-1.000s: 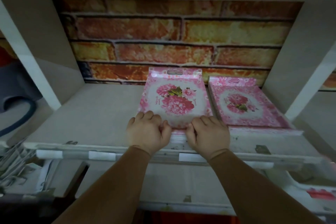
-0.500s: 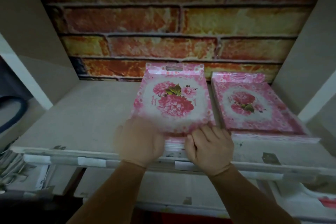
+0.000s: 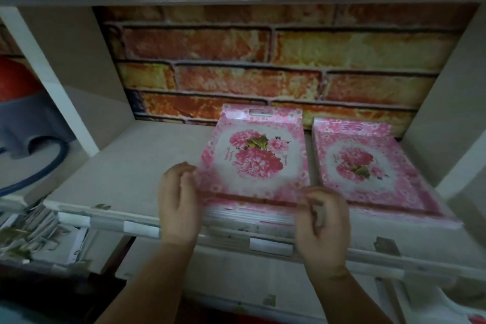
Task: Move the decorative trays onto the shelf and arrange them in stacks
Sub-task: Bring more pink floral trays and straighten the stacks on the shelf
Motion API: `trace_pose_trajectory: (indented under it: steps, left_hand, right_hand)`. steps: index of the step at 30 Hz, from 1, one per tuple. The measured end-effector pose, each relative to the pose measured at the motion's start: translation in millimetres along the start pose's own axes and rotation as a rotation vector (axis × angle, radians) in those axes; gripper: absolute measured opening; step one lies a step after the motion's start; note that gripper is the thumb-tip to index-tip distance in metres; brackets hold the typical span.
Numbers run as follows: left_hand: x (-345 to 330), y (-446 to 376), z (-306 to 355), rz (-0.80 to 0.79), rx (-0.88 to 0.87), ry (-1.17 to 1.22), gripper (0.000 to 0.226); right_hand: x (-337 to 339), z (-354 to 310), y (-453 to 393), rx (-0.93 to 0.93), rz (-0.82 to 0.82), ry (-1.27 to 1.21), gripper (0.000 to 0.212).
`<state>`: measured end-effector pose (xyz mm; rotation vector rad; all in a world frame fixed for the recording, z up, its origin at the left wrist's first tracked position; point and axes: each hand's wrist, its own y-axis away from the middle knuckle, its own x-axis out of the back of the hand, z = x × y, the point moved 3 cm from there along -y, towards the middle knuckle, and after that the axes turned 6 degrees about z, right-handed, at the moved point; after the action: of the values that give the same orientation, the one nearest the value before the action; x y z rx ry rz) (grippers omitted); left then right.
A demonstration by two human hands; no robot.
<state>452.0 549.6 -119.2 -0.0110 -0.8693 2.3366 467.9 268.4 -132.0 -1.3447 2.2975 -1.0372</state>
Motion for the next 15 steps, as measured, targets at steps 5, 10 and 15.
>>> trace_pose_trajectory:
  steps: [5, 10, 15]
  left_hand:
    - [-11, -11, -23, -0.152, 0.613, 0.363, 0.056]
    - [-6, -5, -36, -0.218, 0.671, 0.44, 0.071]
    - [-10, -1, -38, -0.269, 0.58, 0.334, 0.066]
  right_hand:
    - [0, -4, 8, -0.57, 0.021, -0.065, 0.018]
    - [-17, -15, 10, -0.956, 0.057, -0.161, 0.051]
    - [-27, -18, 7, -0.922, 0.171, -0.095, 0.052]
